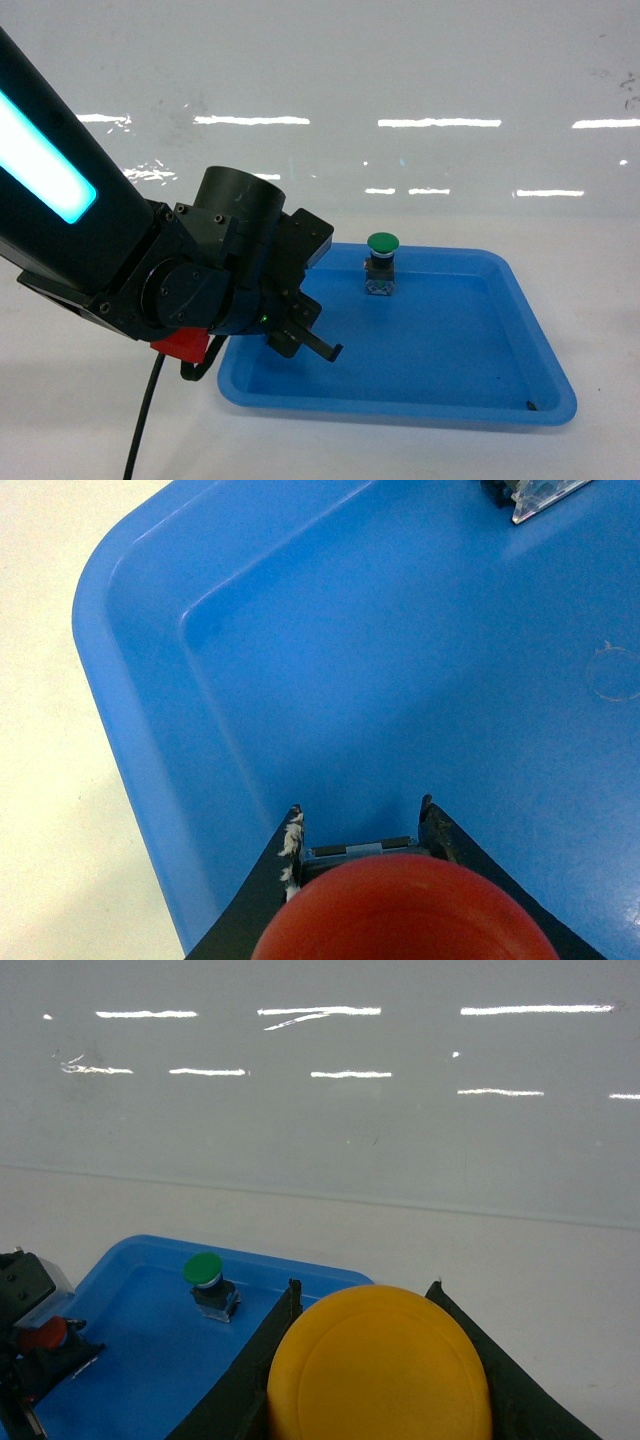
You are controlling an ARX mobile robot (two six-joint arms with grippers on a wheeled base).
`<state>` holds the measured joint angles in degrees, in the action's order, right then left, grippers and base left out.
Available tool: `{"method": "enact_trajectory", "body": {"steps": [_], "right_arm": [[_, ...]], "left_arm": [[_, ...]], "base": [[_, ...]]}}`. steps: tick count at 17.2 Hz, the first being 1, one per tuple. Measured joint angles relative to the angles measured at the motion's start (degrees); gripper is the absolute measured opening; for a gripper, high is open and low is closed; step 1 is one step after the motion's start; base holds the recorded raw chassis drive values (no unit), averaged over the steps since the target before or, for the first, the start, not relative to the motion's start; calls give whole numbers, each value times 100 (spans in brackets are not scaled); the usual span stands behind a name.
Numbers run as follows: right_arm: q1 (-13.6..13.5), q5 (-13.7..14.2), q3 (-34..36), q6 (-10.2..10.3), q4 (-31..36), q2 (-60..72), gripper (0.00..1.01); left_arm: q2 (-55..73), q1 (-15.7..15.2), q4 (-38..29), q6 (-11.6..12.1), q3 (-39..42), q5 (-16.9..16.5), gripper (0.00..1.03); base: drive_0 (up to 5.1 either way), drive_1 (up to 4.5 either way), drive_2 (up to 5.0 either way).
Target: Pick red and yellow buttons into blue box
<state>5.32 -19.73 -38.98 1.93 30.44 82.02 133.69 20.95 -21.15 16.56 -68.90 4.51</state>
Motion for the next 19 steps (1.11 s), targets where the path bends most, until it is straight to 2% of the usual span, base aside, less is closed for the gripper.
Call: {"method": "enact_trajectory", "body": {"steps": [2,3,7,11,19], "right_arm": [[0,0,0,0,0,0,32],[0,0,0,2,0,0,32],[0,0,0,0,0,0,32],[0,0,0,0,2,0,32],[0,0,0,0,0,0,32]], "left_arm": [[-11,-9,-208,2,74,-7,28],[-238,-44,-404,22,385,-72,28],[-1818,-170,-1021,68,1187,-299,28],[-3084,-223,-1045,87,2144,-479,28],[-3355,-236,-1045,87,2146,-498,28]], "base": [[0,0,0],[0,0,0],[0,0,0],[0,0,0],[0,0,0]]}}
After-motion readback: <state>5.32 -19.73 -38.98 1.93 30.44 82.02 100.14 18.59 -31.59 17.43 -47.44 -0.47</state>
